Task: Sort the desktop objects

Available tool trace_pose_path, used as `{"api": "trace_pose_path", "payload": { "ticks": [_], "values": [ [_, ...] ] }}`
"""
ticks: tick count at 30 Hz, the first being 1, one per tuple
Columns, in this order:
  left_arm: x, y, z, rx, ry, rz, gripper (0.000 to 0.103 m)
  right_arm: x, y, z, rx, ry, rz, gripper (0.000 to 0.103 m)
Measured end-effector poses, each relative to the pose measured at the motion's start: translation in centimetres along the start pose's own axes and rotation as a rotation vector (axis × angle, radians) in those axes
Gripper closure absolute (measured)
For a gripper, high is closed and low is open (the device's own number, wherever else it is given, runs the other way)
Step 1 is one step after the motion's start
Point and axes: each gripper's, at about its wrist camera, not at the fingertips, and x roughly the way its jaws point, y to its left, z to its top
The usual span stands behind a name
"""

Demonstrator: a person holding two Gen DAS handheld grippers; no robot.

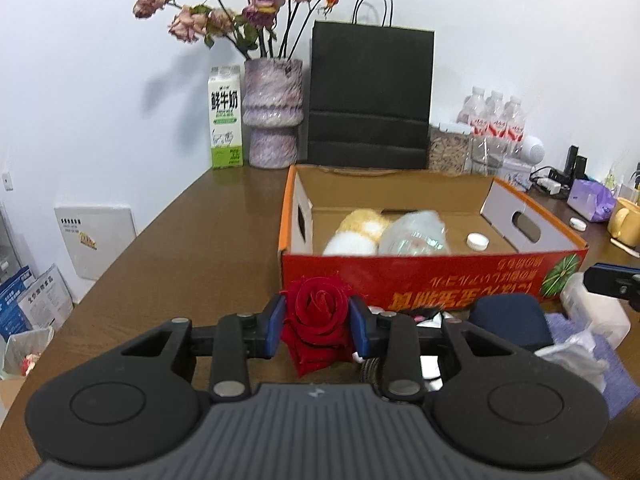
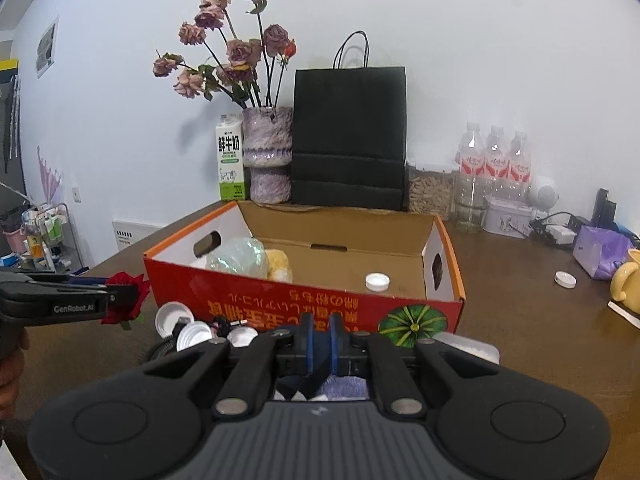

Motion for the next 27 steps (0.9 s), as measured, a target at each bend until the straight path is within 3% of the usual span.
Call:
{"api": "trace_pose_path", "payload": {
  "ticks": [11,20,23,26,27],
  "values": [
    [-0.1,-1.8,3.4,0.022,-0.077,-0.041,0.068,0.4,0.0,2.6,-0.009,-0.054,-0.003,0.096],
    [1.9,-3.5,5.5,0.021,-0.088,-0.090,0.068,2.9,-1.1,5.3,0.012,-0.054,0.000,0.096],
    [2.0,-3.5,5.1,0.024,-0.084,-0.099,0.068,3.2,-1.3,4.5,0.018,-0.002,0.027,0.087],
    [1.7,-3.1,4.4,0.018,-0.072,-0.105,0.068,2.9,-1.3,2.4,0.019,0.076,0.074,0.061],
    [1.5,-2.9,4.0,0.017,-0.071,-0.103,0.068,2.6,-1.3,1.6,0.014,0.101,0.093,0.057]
  ]
}}
